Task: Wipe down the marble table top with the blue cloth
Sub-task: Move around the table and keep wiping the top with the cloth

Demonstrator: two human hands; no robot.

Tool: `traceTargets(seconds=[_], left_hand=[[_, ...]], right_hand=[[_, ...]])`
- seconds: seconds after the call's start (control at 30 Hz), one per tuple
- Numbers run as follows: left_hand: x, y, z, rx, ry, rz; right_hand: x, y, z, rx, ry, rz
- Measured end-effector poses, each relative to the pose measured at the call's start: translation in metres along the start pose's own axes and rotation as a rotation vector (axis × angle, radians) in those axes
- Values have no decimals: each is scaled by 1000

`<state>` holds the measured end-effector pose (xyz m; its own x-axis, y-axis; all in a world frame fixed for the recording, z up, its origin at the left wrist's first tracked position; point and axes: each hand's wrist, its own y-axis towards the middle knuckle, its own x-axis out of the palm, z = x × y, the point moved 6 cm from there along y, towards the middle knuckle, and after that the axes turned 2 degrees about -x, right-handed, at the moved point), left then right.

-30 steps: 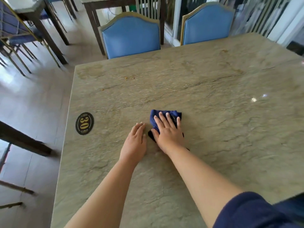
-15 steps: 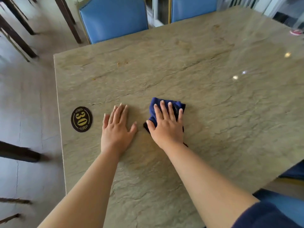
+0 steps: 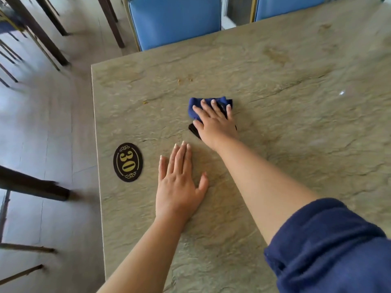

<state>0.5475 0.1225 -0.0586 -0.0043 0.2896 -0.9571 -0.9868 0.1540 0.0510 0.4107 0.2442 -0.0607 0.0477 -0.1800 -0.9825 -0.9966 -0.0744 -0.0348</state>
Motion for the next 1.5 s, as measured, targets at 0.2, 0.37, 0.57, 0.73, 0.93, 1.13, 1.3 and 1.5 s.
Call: traceTargets(seconds=[0.2,0.37,0.57,0.73,0.93,1.13,1.3,1.5], left_hand=[[0,-1,-1,15,-66,-31],[-12,6,-12,2,-382,-31],[-39,77,-78,179,-264,-50],[-29,109,-116,306,-63,-90],[-23,110,-118,319,-51,-103],[-23,113,-118,346,-56,-120],[-28,118,-119,248,-185,-186],[-29,94,-40,405,-230,-198]], right_hand=[[-10,-51,32,-194,120,32],[-5,-98,38,472,72,240],[15,-94,-70,333,44,236],[12,-66,-44,80,9,216],[7,-17,-6,674,20,198],[15,-29,-73,259,150,105],[4,-104,-61,379,426,329],[17,-155,-56,593,119,341]])
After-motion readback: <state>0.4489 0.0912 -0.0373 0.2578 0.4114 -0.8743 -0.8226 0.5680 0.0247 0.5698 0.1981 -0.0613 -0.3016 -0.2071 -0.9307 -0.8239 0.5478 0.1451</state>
